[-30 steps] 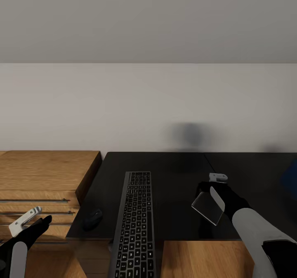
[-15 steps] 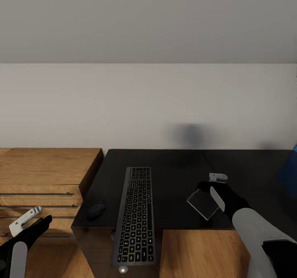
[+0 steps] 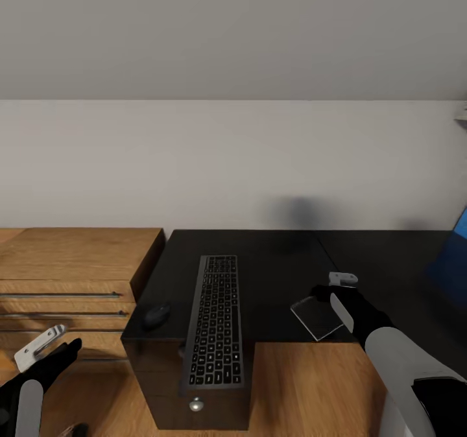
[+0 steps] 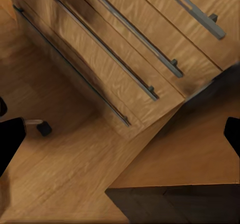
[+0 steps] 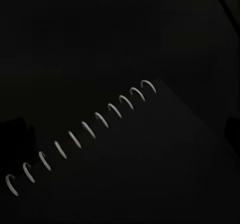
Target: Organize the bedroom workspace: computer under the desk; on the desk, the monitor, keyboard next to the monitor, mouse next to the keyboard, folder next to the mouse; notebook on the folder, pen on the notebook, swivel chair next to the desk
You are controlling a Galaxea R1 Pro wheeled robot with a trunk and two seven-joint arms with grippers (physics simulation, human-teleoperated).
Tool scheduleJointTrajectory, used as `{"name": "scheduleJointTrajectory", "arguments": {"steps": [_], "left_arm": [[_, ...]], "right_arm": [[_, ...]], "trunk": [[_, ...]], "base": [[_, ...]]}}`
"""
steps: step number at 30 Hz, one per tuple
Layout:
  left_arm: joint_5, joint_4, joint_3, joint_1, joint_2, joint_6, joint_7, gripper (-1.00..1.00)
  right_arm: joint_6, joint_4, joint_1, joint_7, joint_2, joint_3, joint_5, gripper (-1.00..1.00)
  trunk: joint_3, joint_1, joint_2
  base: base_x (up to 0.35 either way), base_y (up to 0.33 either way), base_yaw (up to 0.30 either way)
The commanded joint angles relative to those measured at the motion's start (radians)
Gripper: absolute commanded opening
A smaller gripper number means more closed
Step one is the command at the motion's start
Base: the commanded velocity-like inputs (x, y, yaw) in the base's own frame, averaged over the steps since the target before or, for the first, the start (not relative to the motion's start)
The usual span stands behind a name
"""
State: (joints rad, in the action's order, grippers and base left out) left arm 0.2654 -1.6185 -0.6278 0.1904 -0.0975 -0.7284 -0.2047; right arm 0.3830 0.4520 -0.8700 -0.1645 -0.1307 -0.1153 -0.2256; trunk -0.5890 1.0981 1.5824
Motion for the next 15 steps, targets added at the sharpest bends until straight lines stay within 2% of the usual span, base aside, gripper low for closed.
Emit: {"name": "scheduleJointTrajectory", "arguments": {"steps": [1,10,15], "left_arm": [[0.011,-0.001,-0.001,0.001,-0.001,-0.004,-0.007,1.0],[0.011,-0.001,-0.001,0.001,-0.001,-0.003,-0.007,1.0],[0.011,-0.001,-0.001,0.001,0.0,-0.004,-0.007,1.0]], "right_arm": [[0.01,-0.039,0.0,-0.006,-0.001,-0.009,-0.012,1.0],[0.01,-0.039,0.0,-0.006,-0.001,-0.01,-0.012,1.0],[0.01,-0.039,0.0,-0.006,-0.001,-0.01,-0.012,1.0]], "trunk": [[-0.001,0.0,0.001],[-0.001,0.0,0.001],[-0.001,0.0,0.001]], "base": [[-0.111,0.0,0.0],[-0.044,0.0,0.0],[-0.172,0.0,0.0]]}}
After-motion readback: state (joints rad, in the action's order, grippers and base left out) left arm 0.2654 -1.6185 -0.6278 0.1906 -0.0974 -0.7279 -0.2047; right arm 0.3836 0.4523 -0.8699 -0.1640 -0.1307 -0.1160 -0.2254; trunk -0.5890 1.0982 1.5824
